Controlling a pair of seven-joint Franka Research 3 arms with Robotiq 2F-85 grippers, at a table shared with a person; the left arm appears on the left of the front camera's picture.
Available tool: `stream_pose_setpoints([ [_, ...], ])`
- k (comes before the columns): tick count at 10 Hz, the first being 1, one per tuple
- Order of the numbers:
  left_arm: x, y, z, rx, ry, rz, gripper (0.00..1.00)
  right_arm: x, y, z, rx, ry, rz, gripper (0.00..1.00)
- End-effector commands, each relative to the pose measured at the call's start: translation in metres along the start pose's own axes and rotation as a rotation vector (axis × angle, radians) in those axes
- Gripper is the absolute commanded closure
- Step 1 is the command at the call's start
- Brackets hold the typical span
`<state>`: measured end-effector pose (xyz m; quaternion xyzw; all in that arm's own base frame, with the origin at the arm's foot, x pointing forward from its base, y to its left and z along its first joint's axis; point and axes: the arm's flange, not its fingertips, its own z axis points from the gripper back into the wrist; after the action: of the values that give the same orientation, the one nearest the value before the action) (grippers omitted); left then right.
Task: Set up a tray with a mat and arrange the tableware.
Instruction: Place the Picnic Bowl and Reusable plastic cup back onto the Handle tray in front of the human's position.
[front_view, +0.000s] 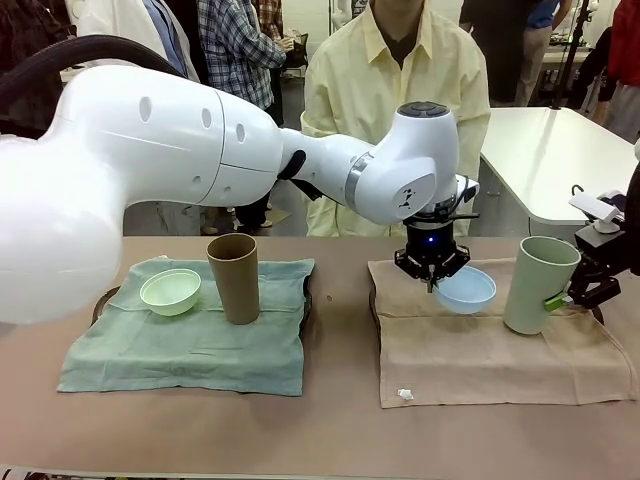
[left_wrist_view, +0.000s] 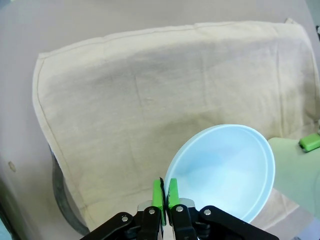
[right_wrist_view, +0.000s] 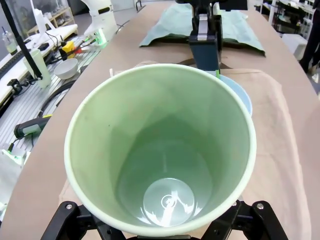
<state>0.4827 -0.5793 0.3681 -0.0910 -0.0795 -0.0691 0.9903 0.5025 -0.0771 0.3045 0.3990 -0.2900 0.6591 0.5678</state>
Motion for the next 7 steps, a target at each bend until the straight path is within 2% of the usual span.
stream_pose_setpoints([
  [1, 0.005, -0.004, -0.006, 0.026, -0.021, -0.023, 0.96, 0.002, -0.004, -0.004, -0.025, 0.015, -0.027, 0.16],
  [5, 0.005, -0.004, -0.018, 0.053, -0.012, -0.006, 0.96, 0.001, -0.004, -0.004, -0.022, 0.022, -0.031, 0.16],
  [6, 0.004, -0.003, -0.016, 0.057, -0.005, -0.008, 0.36, 0.003, -0.003, -0.003, -0.012, 0.013, -0.033, 0.00],
  [7, 0.004, -0.003, -0.012, 0.061, -0.002, -0.002, 0.36, 0.007, -0.001, 0.000, -0.014, 0.024, -0.036, 0.00],
])
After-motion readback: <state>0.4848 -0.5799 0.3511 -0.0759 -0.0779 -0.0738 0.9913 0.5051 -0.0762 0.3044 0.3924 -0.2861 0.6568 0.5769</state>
